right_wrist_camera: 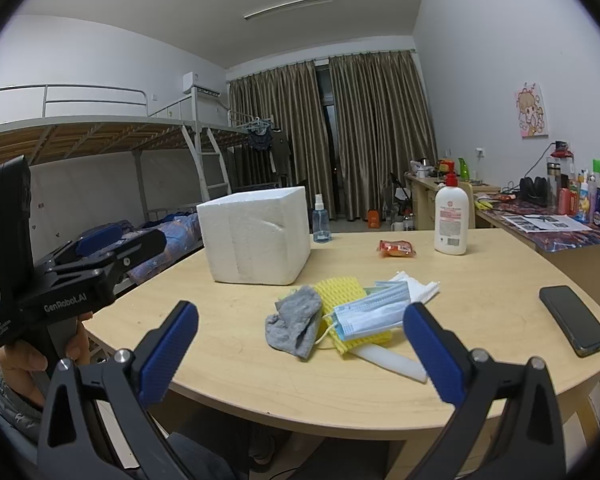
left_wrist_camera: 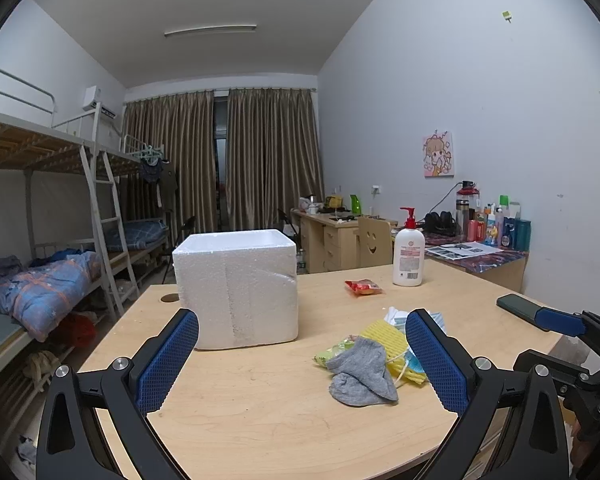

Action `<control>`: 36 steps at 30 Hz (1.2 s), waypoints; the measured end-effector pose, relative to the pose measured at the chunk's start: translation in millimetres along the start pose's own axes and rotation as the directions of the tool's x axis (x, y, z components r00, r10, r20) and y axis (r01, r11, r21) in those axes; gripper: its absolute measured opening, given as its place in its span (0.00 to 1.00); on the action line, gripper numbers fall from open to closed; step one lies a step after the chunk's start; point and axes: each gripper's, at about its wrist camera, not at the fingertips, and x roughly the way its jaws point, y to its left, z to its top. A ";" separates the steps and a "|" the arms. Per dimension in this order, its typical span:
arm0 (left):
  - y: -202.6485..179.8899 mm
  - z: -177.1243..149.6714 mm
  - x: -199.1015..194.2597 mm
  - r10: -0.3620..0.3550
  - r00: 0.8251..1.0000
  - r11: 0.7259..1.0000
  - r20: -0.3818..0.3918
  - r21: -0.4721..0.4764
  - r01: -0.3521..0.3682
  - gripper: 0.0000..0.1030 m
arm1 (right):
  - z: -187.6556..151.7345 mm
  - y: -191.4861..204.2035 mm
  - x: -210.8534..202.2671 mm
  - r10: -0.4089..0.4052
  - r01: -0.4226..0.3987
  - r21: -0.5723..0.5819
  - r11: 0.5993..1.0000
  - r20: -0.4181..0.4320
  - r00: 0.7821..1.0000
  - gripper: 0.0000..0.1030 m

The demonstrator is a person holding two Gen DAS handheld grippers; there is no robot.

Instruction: Organize soft objects

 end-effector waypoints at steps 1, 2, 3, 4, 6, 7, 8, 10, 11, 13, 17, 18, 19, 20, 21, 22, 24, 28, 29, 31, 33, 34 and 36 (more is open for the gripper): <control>0.6 -0.3 0.4 0.001 1.000 1.000 -0.001 0.000 -0.001 1.00 | 0.0 -0.2 -0.2 -0.001 0.001 0.000 1.000 0.000 1.000 1.00; 1.1 -0.8 0.5 0.002 1.000 1.000 -0.002 0.000 -0.002 1.00 | 0.4 -0.9 0.0 -0.002 0.002 0.003 1.000 -0.002 1.000 1.00; 1.8 -1.0 0.6 0.001 1.000 1.000 -0.002 -0.001 -0.001 1.00 | 0.6 -1.0 0.0 -0.003 0.003 0.003 1.000 -0.003 1.000 1.00; 2.3 0.1 0.4 0.001 1.000 1.000 -0.002 -0.003 -0.001 1.00 | 0.9 -1.3 -0.3 -0.003 0.003 0.004 1.000 -0.002 1.000 1.00; 3.2 1.3 -0.9 0.002 1.000 1.000 0.000 -0.003 -0.002 1.00 | 0.3 -1.2 0.8 -0.004 0.004 0.003 1.000 -0.002 1.000 1.00; 3.1 1.6 -0.7 0.003 1.000 1.000 -0.001 -0.002 -0.003 1.00 | 0.4 -1.3 0.8 -0.004 0.004 0.003 1.000 -0.002 1.000 1.00; 3.4 1.7 -0.6 0.003 1.000 1.000 -0.003 -0.001 -0.003 1.00 | 0.3 -1.6 1.0 -0.005 0.005 0.003 1.000 -0.002 1.000 1.00; 4.2 1.3 -1.3 0.004 1.000 1.000 -0.004 0.003 -0.004 1.00 | 0.1 -2.1 1.4 -0.008 0.008 0.004 1.000 -0.002 1.000 1.00; 3.5 1.3 -0.8 0.005 1.000 1.000 -0.005 0.004 -0.005 1.00 | 0.0 -2.2 1.3 -0.008 0.008 0.003 1.000 -0.002 1.000 1.00; 2.9 1.6 -0.5 0.002 1.000 1.000 -0.005 0.003 -0.002 1.00 | 0.3 -2.3 1.2 -0.006 0.006 0.003 1.000 -0.002 1.000 1.00; 3.1 2.0 0.6 0.003 1.000 1.000 -0.009 0.003 -0.003 1.00 | 0.4 -2.6 2.2 -0.005 0.005 0.000 1.000 -0.003 1.000 1.00; 3.1 1.7 1.9 0.005 1.000 1.000 -0.010 0.002 -0.005 1.00 | 0.3 -2.7 2.0 -0.005 0.005 0.001 1.000 -0.003 1.000 1.00; 3.5 1.7 2.2 0.006 1.000 1.000 -0.010 0.001 -0.006 1.00 | 0.4 -3.4 2.5 -0.006 0.006 0.003 1.000 -0.005 1.000 1.00; 3.8 1.4 2.2 0.003 1.000 1.000 -0.011 0.002 -0.003 1.00 | 0.3 -3.5 2.5 -0.007 0.007 0.003 1.000 -0.005 1.000 1.00; 4.1 1.3 2.0 0.003 1.000 1.000 -0.012 0.002 -0.003 1.00 | 0.3 -3.7 2.6 -0.006 0.006 0.002 1.000 -0.004 1.000 1.00; 3.7 0.9 2.4 0.004 1.000 1.000 -0.012 0.003 -0.004 1.00 | 0.2 -3.4 2.8 -0.006 0.007 0.002 1.000 -0.005 1.000 1.00; 3.8 0.7 3.4 0.003 1.000 1.000 -0.016 0.002 -0.003 1.00 | 0.0 -3.8 3.4 -0.008 0.008 0.001 1.000 -0.006 1.000 1.00; 3.5 0.2 6.4 -0.001 1.000 1.000 -0.024 0.001 0.001 1.00 | -0.8 -3.5 4.9 -0.011 0.011 0.002 1.000 -0.011 1.000 1.00; 3.5 0.2 7.4 -0.002 1.000 1.000 -0.025 0.001 0.002 1.00 | -0.4 -4.2 5.3 -0.012 0.012 0.003 1.000 -0.012 1.000 1.00; 3.8 0.5 8.8 -0.005 1.000 1.000 -0.026 0.001 0.005 1.00 | -0.5 -4.3 6.5 -0.011 0.011 0.004 1.000 -0.013 1.000 1.00; 2.9 0.5 9.7 -0.005 1.000 1.000 -0.026 0.000 0.005 1.00 | -0.3 -4.8 7.3 -0.012 0.012 0.004 1.000 -0.013 1.000 1.00; 3.0 0.4 9.9 -0.006 1.000 1.000 -0.026 0.001 0.006 1.00 | -0.4 -4.9 7.2 -0.011 0.011 0.005 1.000 -0.013 1.000 1.00; 2.2 1.3 12.0 -0.008 1.000 1.000 -0.028 0.004 0.008 1.00 | -0.2 -5.1 7.8 -0.010 0.010 0.005 1.000 -0.014 1.000 1.00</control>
